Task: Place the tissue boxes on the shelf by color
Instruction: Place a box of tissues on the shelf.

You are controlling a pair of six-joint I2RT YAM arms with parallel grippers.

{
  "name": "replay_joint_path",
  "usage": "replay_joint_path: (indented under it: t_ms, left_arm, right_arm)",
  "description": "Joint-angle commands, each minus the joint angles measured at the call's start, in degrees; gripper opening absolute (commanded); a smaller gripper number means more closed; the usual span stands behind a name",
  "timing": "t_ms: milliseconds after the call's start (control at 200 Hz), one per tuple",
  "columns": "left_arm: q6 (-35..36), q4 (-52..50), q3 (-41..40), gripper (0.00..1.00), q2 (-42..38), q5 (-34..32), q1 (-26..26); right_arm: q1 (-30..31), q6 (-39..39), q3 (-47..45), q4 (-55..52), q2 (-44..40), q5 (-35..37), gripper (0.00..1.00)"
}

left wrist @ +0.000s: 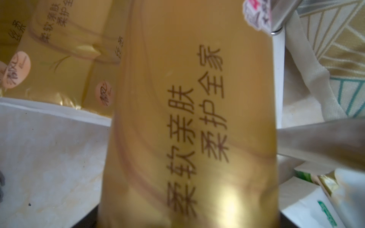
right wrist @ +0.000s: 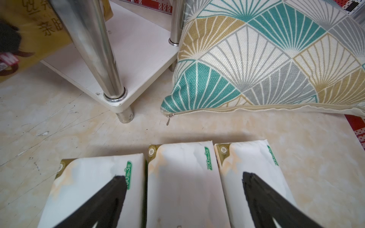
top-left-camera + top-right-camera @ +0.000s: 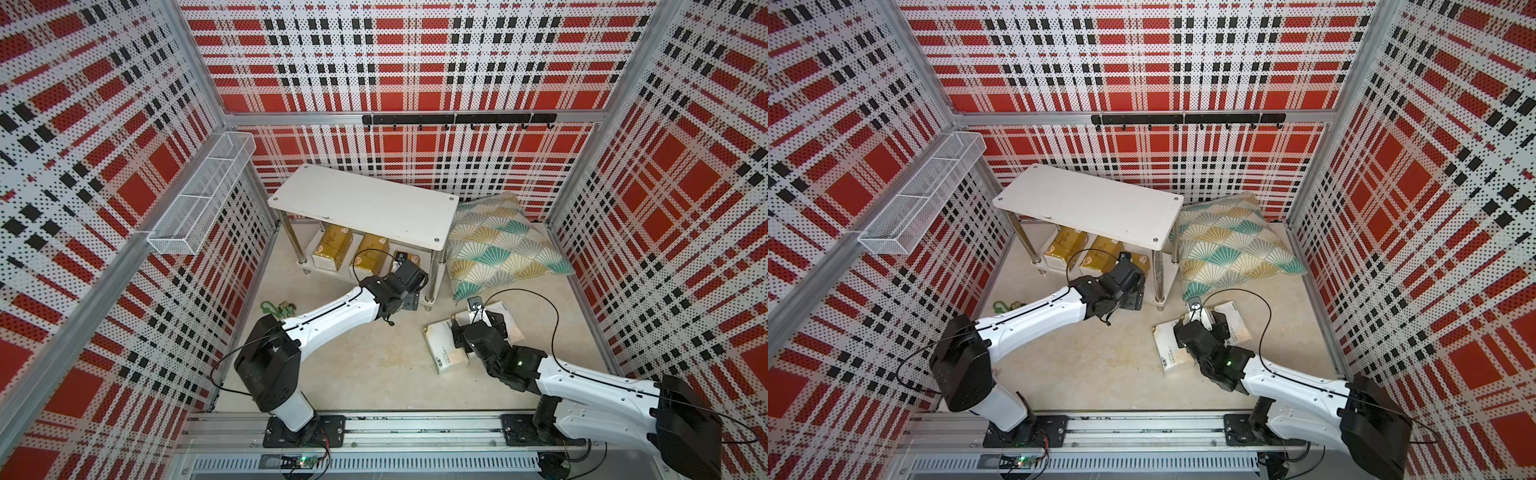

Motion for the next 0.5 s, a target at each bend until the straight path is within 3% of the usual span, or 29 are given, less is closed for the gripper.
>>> replay_joint_path:
  t_ms: [0, 496]
  left_arm:
    - [3.22, 3.52, 2.42, 0.84, 1.55, 1.06, 1.35]
    - [4.69, 7.52, 7.24, 0.84, 9.63, 1.56, 3.22]
  right_arm:
    - [0.06, 0.79, 1.26, -0.84, -0.94, 0.26, 1.0]
    - [0.06, 0.79, 1.25, -2.09, -2.09, 0.69, 1.0]
